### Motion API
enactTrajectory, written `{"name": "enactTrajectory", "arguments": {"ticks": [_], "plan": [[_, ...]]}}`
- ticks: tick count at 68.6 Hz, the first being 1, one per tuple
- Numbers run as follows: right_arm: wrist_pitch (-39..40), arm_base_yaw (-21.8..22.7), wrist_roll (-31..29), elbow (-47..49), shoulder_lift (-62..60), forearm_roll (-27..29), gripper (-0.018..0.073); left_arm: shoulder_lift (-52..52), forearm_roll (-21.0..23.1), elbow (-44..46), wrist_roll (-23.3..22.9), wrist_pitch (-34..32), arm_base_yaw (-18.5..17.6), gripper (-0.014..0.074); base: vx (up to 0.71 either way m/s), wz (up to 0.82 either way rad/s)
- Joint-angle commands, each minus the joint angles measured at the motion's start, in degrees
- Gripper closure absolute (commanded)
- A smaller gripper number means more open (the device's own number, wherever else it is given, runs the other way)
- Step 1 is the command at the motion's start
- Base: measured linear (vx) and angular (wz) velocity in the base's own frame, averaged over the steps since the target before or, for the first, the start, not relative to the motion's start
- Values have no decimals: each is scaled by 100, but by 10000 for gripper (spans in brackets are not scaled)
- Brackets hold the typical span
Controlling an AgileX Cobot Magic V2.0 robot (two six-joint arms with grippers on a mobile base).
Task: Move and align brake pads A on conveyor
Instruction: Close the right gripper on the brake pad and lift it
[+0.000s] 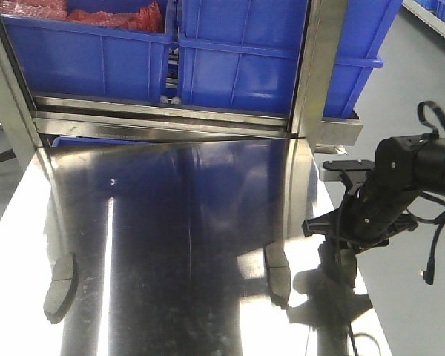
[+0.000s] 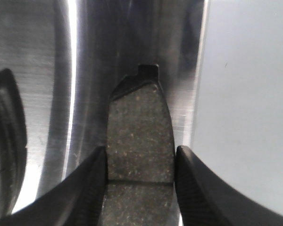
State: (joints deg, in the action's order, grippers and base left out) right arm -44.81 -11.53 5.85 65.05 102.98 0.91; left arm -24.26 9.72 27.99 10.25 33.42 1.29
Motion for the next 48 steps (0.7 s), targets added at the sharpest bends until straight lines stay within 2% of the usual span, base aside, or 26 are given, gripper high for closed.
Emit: {"name": "enactTrajectory", "arguments": {"ticks": [1,24,48], "plan": [[125,8,-60,120,-521,-9,548,-10,68,174,-1,-529,-35,524,0,0],[271,8,-215,-135,-1580,14,548,-10,68,174,-1,-529,-35,524,0,0],[1347,8,-515,-1596,-3757,28,547,-10,68,174,-1,-529,-35,524,0,0]]}}
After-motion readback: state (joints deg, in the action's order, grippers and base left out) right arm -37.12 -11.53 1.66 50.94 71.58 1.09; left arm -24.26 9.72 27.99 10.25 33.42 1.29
